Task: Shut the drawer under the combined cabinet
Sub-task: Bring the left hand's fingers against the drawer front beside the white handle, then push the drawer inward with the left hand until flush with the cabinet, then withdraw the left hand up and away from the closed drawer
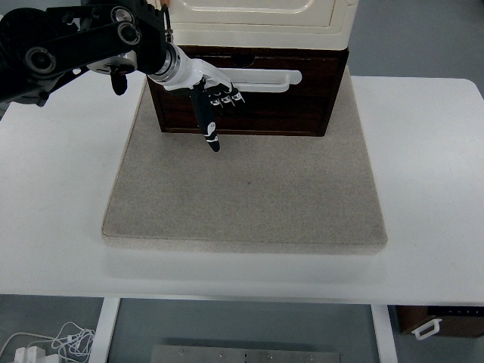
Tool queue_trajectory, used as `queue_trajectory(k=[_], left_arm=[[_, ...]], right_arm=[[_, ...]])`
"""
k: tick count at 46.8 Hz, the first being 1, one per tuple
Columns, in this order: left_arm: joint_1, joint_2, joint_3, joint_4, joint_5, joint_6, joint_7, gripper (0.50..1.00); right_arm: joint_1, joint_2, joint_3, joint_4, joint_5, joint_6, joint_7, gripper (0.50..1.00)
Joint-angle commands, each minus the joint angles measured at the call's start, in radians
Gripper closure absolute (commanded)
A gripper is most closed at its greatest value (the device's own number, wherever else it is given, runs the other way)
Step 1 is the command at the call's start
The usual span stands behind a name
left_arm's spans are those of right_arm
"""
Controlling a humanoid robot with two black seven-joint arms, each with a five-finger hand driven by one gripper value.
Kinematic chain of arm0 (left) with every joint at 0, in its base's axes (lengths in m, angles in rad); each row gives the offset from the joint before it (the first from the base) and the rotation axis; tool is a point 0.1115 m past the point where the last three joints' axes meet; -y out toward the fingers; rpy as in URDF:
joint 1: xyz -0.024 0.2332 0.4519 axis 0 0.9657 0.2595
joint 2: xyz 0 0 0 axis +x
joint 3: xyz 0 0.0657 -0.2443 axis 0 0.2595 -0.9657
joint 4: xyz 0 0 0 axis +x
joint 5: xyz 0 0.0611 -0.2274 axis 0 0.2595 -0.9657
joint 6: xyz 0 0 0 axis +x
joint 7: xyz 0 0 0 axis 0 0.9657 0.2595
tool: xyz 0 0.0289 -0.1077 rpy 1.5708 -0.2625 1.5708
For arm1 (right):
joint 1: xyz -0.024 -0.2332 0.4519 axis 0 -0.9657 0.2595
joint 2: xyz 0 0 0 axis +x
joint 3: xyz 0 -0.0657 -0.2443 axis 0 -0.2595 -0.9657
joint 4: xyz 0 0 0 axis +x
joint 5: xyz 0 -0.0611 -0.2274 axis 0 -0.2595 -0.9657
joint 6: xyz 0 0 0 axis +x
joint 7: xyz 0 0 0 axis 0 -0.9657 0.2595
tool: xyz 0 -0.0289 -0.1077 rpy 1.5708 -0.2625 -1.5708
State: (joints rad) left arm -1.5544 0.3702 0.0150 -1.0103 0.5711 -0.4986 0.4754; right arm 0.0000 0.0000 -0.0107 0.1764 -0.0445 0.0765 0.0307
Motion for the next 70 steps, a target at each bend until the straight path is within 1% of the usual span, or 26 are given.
queue_trajectory(k=[1, 15, 22, 27, 33, 36, 39, 48, 56, 63, 67, 70], left_arm=[[0.001, 0.000, 0.000, 0.004, 0.000, 0.000, 0.000, 0.500], [0.001, 0.000, -0.003, 0.001, -0.002, -0.003, -0.011, 0.500], [0.007, 0.000, -0.049, -0.019, -0.002, -0.014, -0.012, 0.500], [0.013, -0.002, -0.067, -0.034, -0.008, -0.037, -0.029, 0.500], [0.017, 0.000, -0.112, -0.039, -0.016, -0.090, -0.050, 0.500], [0.037, 0.000, -0.165, -0.040, -0.019, -0.112, -0.078, 0.500], [0.076, 0.000, -0.237, -0.040, -0.027, -0.112, -0.103, 0.500], [0.143, -0.002, -0.472, -0.043, -0.042, -0.112, -0.112, 0.500], [0.191, 0.000, -0.664, -0.094, -0.163, -0.112, -0.110, 0.500], [0.197, 0.000, -0.797, -0.100, -0.243, -0.112, -0.116, 0.500], [0.197, 0.001, -0.883, -0.099, -0.251, -0.112, -0.129, 0.500], [0.198, 0.006, -0.932, -0.100, -0.251, -0.112, -0.156, 0.500]], right_arm=[[0.000, 0.000, 0.000, 0.000, 0.000, 0.000, 0.000, 0.548], [0.000, 0.000, 0.000, 0.000, 0.000, 0.000, 0.000, 0.548], [0.000, 0.000, 0.000, 0.000, 0.000, 0.000, 0.000, 0.548], [0.000, 0.000, 0.000, 0.000, 0.000, -0.001, 0.000, 0.548], [0.000, 0.000, 0.000, 0.000, 0.000, 0.000, 0.000, 0.548], [0.000, 0.000, 0.000, 0.000, 0.000, 0.000, 0.000, 0.548], [0.000, 0.000, 0.000, 0.000, 0.000, 0.000, 0.000, 0.548], [0.000, 0.000, 0.000, 0.000, 0.000, -0.001, 0.000, 0.548], [0.000, 0.000, 0.000, 0.000, 0.000, 0.000, 0.000, 0.548], [0.000, 0.000, 0.000, 0.000, 0.000, 0.000, 0.000, 0.548], [0.000, 0.000, 0.000, 0.000, 0.000, 0.000, 0.000, 0.548], [0.000, 0.000, 0.000, 0.000, 0.000, 0.000, 0.000, 0.548]])
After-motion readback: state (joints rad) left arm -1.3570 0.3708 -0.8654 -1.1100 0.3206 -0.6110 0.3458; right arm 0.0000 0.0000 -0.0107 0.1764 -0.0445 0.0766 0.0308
